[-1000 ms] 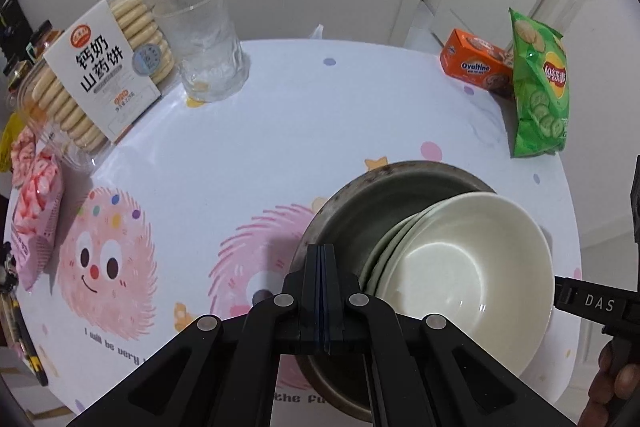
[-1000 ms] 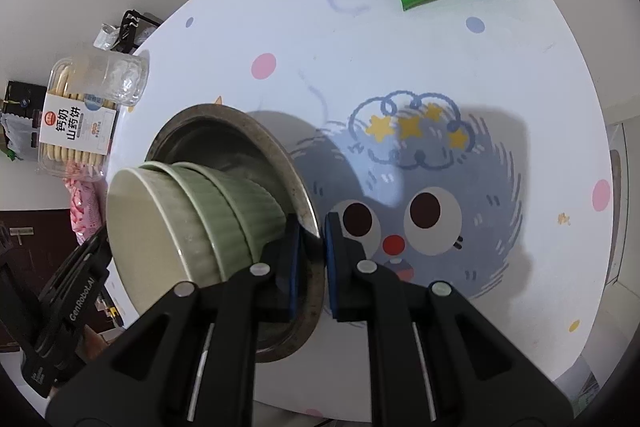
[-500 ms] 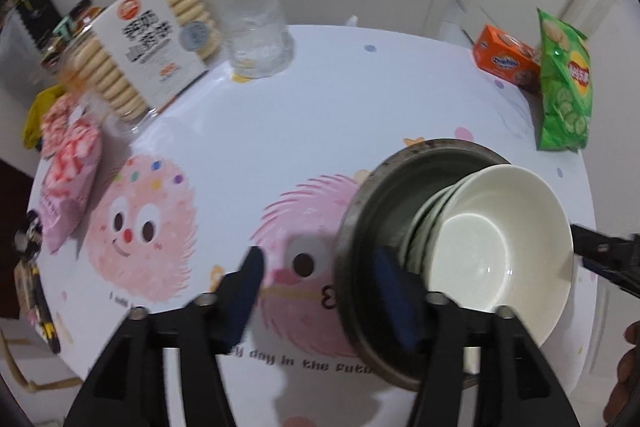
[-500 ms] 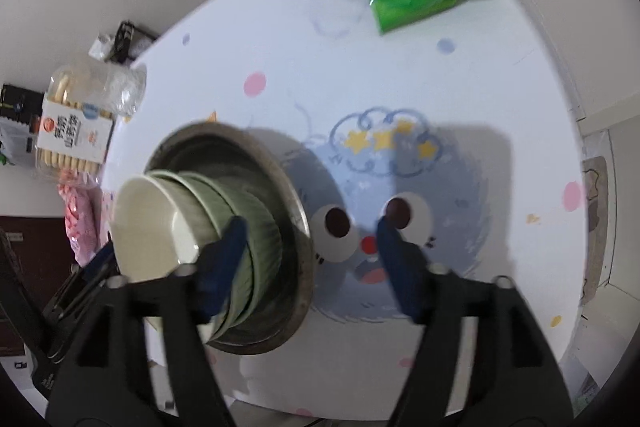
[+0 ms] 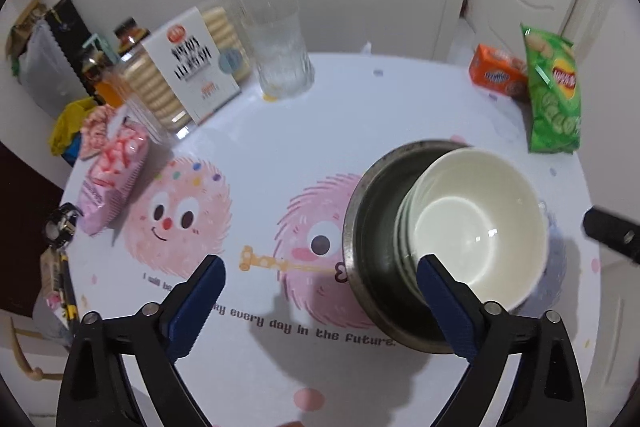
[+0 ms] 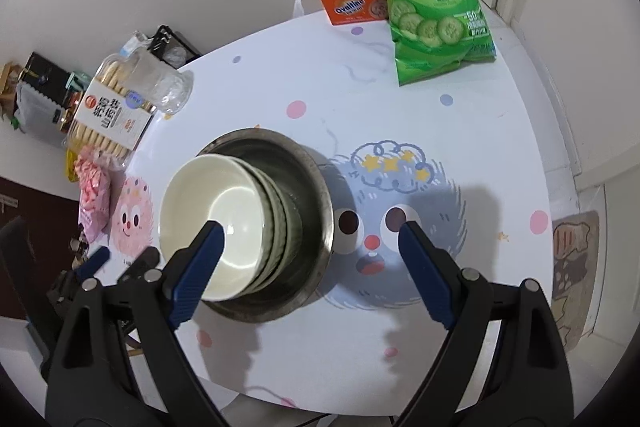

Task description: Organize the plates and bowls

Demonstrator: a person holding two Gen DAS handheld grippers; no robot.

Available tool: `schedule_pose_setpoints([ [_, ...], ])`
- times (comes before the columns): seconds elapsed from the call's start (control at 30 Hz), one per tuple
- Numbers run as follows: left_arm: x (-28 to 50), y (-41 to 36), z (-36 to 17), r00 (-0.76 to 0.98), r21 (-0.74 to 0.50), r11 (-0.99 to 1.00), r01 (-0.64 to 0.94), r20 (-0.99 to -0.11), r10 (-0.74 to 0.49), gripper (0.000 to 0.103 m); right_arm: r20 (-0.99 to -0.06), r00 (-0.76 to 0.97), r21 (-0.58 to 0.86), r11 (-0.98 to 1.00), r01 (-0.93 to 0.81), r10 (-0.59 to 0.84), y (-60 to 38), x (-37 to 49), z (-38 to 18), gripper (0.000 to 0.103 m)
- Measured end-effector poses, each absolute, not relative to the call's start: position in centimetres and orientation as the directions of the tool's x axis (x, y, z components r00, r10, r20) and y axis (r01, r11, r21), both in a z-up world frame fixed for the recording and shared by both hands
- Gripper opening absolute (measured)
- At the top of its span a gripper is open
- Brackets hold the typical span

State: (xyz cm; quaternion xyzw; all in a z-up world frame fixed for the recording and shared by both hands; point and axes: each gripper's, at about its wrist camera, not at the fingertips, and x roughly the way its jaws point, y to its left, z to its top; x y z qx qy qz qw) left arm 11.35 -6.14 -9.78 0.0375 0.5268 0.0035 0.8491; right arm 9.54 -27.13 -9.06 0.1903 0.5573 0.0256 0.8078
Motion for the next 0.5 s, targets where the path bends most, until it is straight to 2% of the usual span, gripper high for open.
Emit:
schedule_pose_setpoints([
  [0.17, 9.8, -6.8, -6.7, 0.504, 0.077, 0.997, 0.005, -0.861, 0.063, 0.103, -0.891, 0.383, 0.317, 0.937, 0.146, 0.242, -27.2, 8.1, -8.2, 0.089],
  [0.5, 5.6, -7.3, -2.7, 0.545, 0.029, 1.000, -0.001, -0.838, 0.025, 0.103, -0.886, 0.392, 0.310, 0.945, 0.103, 0.248, -26.2, 4.4, -6.5, 0.089],
])
